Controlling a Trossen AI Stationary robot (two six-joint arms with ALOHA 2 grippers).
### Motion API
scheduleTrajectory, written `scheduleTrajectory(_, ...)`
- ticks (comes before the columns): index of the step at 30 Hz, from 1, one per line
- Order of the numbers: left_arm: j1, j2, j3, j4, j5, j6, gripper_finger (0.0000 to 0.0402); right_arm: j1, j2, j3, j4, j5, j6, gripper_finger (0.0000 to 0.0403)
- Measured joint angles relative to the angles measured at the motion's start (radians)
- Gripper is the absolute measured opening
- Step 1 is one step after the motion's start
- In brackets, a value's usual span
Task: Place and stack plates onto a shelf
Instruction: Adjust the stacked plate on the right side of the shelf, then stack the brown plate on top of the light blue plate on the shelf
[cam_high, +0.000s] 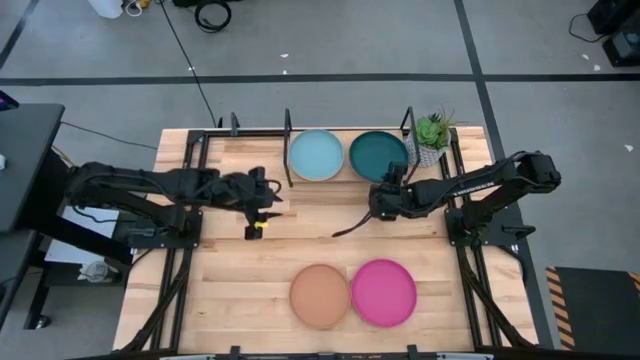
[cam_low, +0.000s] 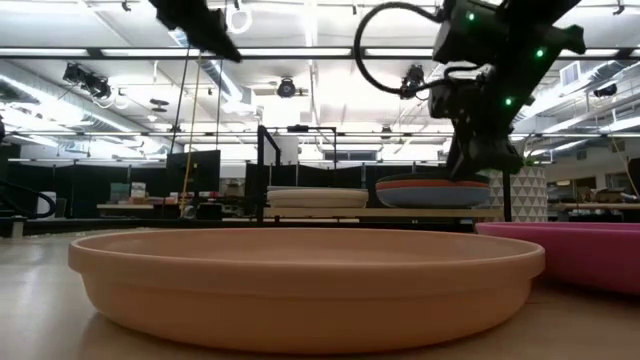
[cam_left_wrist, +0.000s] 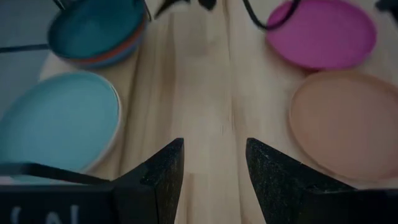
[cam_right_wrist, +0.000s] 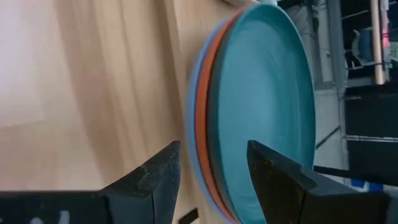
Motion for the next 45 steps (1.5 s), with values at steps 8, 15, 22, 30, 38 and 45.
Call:
scheduleTrajectory(8,-0.06,0.007,-0.149,0.133,0.002,-0.067,0.0181,-0.079,0.0,-0.024,0.088,0.012,-0.066,0.019)
scheduleTrajectory(15,-0.127,0.049,-0.246,0.207,0.038,-0.151,0.0181,-0.078,-0.003,-0.008,0.106,-0.011,-0.115,0.019)
scheduleTrajectory(22,-0.206,0.252,-0.252,0.334,0.113,-0.167,0.0171,0.034,-0.07,0.058,0.092,-0.014,-0.108,0.019)
scheduleTrajectory(30,-0.327,0.426,-0.234,0.51,0.22,-0.047,0.0147,0.1,-0.207,0.062,0.058,-0.029,0.047,0.019)
scheduleTrajectory(38,-0.427,0.493,-0.234,0.593,0.182,0.231,0.0144,0.104,-0.247,0.061,0.049,-0.114,0.113,0.019)
scheduleTrajectory(45,-0.426,0.575,-0.233,0.711,0.179,0.283,0.0144,0.097,-0.217,0.061,0.074,-0.112,0.097,0.019)
